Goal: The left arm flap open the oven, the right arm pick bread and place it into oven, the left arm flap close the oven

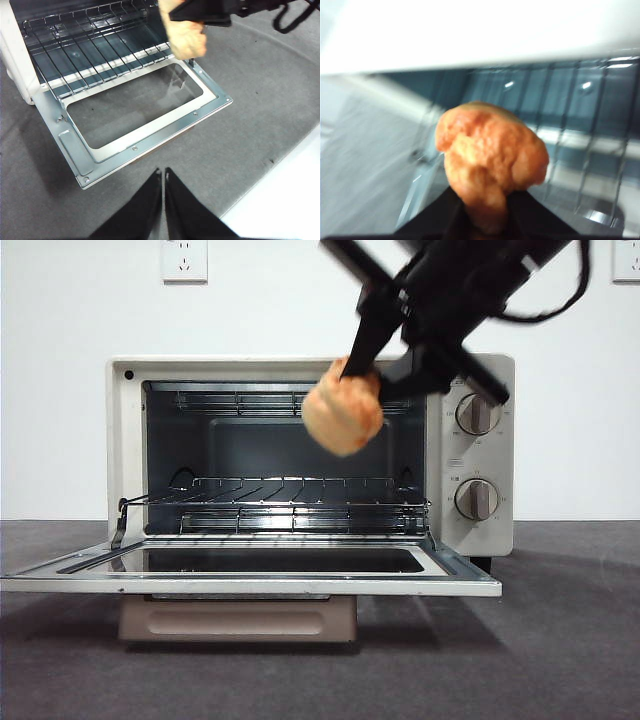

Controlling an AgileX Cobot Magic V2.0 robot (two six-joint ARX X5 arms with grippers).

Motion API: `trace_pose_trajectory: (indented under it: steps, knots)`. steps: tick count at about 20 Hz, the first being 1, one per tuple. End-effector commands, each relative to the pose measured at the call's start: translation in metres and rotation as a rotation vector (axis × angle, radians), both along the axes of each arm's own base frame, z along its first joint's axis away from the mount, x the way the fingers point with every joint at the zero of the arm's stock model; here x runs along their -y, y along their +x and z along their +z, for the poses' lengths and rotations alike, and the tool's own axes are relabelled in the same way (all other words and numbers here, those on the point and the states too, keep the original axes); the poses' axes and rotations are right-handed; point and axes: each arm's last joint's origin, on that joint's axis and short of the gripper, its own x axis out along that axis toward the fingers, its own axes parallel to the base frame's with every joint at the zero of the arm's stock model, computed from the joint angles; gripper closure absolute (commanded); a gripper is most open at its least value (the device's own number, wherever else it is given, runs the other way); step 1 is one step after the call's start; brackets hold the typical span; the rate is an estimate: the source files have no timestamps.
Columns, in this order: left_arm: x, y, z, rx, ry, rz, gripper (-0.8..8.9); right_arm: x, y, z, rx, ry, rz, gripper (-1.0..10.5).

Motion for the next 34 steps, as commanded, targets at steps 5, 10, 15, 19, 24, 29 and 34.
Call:
trace_pose_trajectory:
  steps: [5,10,15,19,24,29,34]
  knots:
    - [-0.001,-0.001,0.005,0.002,-0.008,0.001,7.97,-0.016,0.02,-0.012,0.033,0.03,-0.108,9.0]
    - [-0.001,-0.001,0.005,-0.004,-0.014,0.007,7.97,-0.019,0.025,-0.018,0.038,0.032,-0.162,8.8]
    - [-0.001,-0.001,0.005,-0.002,-0.023,0.01,7.97,-0.02,0.027,-0.023,0.037,0.014,-0.193,8.0]
    - [-0.001,-0.001,0.005,-0.002,-0.023,0.01,7.97,-0.019,0.028,-0.023,0.043,0.007,-0.208,8.0]
    - [-0.001,-0.001,0.005,-0.006,-0.027,0.013,7.96,-0.019,0.028,-0.024,0.042,0.008,-0.206,7.2]
    - [-0.001,-0.001,0.005,-0.008,-0.029,0.016,7.96,-0.019,0.028,-0.024,0.045,0.004,-0.202,6.0]
    - [-0.001,-0.001,0.005,-0.019,-0.041,0.026,7.95,-0.019,0.027,-0.022,0.052,0.005,-0.198,5.4]
